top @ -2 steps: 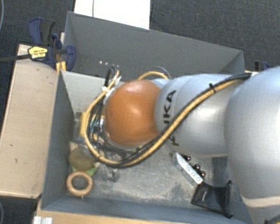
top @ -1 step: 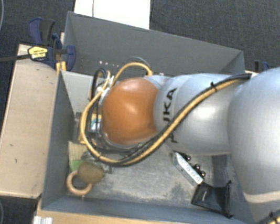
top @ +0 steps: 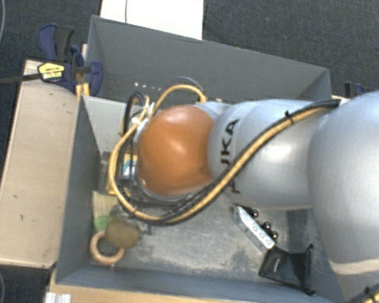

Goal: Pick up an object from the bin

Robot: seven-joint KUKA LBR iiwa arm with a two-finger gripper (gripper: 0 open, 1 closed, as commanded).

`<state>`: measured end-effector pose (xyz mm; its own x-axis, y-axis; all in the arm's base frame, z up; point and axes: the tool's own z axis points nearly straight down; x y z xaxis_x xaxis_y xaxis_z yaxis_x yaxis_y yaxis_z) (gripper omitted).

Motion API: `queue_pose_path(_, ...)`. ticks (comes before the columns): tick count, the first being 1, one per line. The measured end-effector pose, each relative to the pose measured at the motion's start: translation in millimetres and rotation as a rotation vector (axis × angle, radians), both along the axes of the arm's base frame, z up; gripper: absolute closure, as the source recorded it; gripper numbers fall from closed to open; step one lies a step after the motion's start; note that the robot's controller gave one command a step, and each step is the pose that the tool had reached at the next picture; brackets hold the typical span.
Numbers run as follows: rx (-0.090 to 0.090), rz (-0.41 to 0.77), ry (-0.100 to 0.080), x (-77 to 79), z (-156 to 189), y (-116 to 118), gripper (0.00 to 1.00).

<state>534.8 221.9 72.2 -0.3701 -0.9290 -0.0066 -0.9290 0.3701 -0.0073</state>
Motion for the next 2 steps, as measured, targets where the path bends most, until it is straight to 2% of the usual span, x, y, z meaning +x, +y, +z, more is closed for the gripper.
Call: queue_pose_path(2, 0.000, -0.002, 0.007, -2.6, 12.4, 0.1, 1.00)
